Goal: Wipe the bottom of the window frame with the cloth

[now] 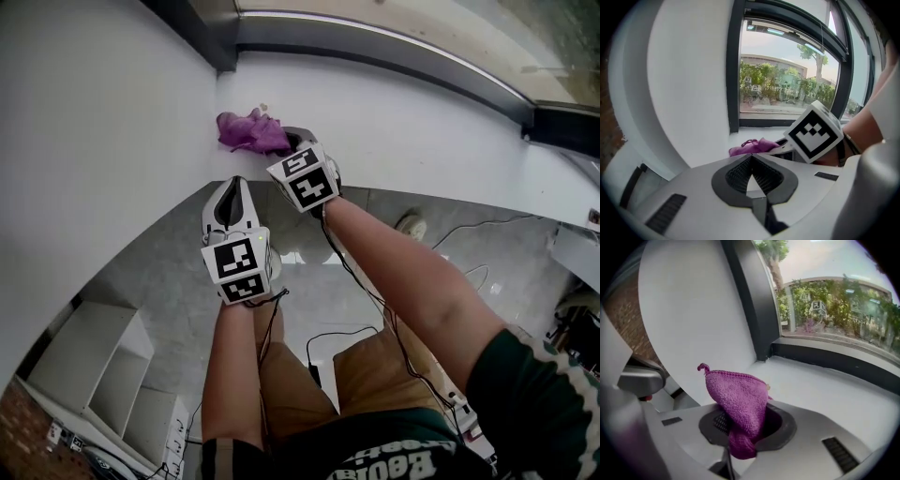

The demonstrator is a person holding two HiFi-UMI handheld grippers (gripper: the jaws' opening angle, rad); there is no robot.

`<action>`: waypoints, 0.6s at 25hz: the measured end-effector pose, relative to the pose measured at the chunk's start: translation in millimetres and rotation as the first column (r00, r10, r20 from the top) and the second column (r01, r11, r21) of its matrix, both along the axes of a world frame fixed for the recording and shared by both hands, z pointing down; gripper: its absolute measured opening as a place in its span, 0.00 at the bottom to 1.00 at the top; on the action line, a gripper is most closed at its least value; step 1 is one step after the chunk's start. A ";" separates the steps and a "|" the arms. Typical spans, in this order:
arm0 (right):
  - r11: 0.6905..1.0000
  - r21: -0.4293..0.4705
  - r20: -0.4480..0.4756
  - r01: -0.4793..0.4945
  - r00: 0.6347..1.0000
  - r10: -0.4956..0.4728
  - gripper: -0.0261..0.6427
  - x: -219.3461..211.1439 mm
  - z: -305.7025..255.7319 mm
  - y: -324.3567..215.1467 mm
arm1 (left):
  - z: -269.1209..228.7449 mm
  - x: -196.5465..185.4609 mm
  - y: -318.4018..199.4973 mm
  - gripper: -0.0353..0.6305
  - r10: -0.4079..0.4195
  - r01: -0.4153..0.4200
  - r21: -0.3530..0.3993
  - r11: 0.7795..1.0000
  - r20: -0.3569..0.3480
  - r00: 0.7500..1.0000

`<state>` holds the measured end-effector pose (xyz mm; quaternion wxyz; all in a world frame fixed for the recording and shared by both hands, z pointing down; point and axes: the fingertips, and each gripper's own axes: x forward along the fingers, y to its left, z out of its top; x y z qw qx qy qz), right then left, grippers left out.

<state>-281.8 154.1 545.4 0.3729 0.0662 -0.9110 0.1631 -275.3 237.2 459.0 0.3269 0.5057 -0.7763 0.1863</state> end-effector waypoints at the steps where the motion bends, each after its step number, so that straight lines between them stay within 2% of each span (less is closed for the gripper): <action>1: 1.000 -0.007 0.020 -0.014 1.000 0.014 0.17 6.2 -12.0 -2.0 | -4.5 2.2 0.3 0.07 0.011 -0.011 -0.001 1.000 0.007 1.000; 6: 0.997 -0.016 0.077 0.079 0.994 -0.078 0.17 46.8 -99.5 12.8 | -54.4 29.8 -2.4 0.07 0.069 -0.069 -0.011 0.998 0.046 0.997; 10: 0.997 0.033 0.193 0.073 0.978 -0.078 0.17 58.3 -192.2 -15.9 | -113.3 44.7 -30.8 0.07 0.099 -0.102 0.027 0.994 0.105 0.990; 13: 0.994 0.077 0.276 0.073 0.957 -0.092 0.17 66.1 -257.0 -30.5 | -165.8 58.5 -60.0 0.07 0.154 -0.167 0.061 0.984 0.168 0.974; 15: 0.993 0.097 0.318 0.067 0.943 -0.095 0.17 81.5 -299.7 -31.8 | -203.5 74.9 -70.8 0.07 0.181 -0.197 0.080 0.977 0.178 0.967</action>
